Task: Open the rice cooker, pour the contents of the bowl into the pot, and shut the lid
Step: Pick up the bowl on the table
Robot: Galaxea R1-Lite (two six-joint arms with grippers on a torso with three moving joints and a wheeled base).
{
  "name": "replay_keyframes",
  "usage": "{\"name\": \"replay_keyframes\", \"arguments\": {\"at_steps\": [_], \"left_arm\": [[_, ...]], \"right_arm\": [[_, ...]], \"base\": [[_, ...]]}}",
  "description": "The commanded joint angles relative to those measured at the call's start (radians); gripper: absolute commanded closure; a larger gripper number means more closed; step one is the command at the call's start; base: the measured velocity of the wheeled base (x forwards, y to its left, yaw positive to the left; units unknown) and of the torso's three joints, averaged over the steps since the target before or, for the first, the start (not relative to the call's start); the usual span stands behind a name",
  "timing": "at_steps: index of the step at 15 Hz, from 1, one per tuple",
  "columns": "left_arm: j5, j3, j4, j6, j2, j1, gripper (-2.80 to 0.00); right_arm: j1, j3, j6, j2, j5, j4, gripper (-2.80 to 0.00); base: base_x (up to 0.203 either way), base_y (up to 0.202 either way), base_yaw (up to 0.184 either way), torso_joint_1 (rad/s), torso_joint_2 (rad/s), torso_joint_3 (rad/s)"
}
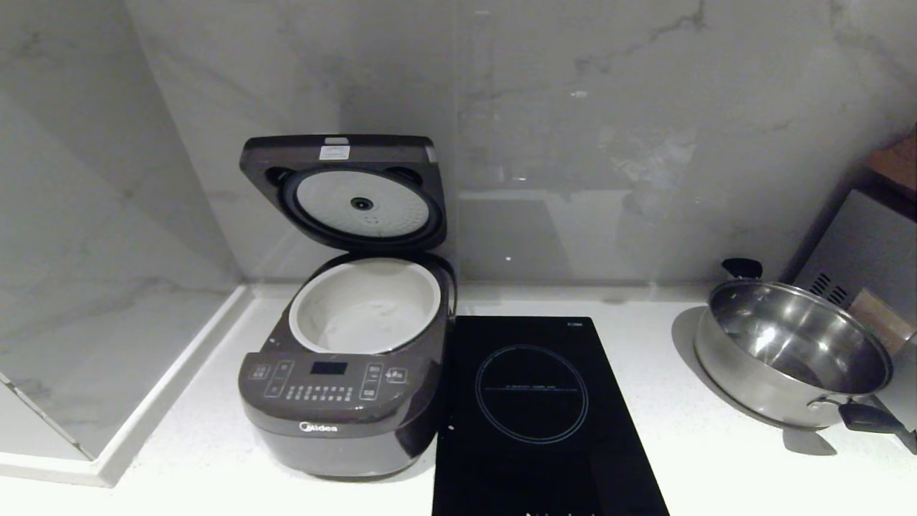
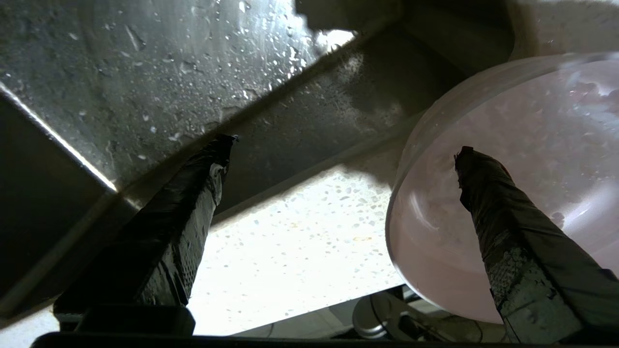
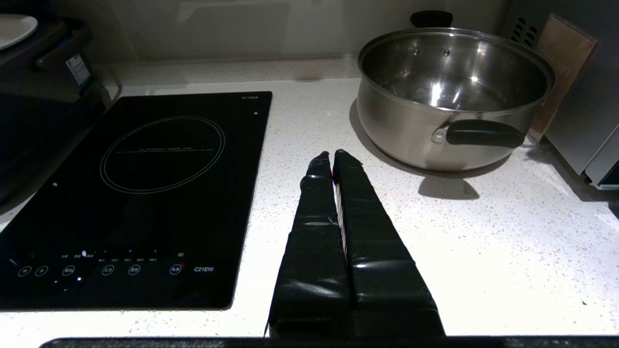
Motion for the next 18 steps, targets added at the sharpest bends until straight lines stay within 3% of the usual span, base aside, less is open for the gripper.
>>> {"name": "replay_keyframes", "arguments": {"at_steps": [1,4,5,18], "left_arm": [[-0.001,0.004,0.002,0.004,0.030,0.002,-2.80],[-0.003,0.001,0.018,-0.004,0.048,-0.003,-2.80],[-0.004,-0.004,0.035,-0.004,0.045,-0.004,0.00],[-0.002,0.072,0.058,0.007,-0.015,-0.006,0.00]], "right_arm": [[0.000,0.000,0.000,0.000,0.000,0.000,0.00],[0.000,0.000,0.000,0.000,0.000,0.000,0.00],[0.000,0.000,0.000,0.000,0.000,0.000,0.00],[0.000,0.000,0.000,0.000,0.000,0.000,0.00]], "base": [[0.000,0.000,0.000,0.000,0.00,0.000],[0.000,0.000,0.000,0.000,0.00,0.000],[0.000,0.000,0.000,0.000,0.00,0.000],[0.000,0.000,0.000,0.000,0.00,0.000]]}}
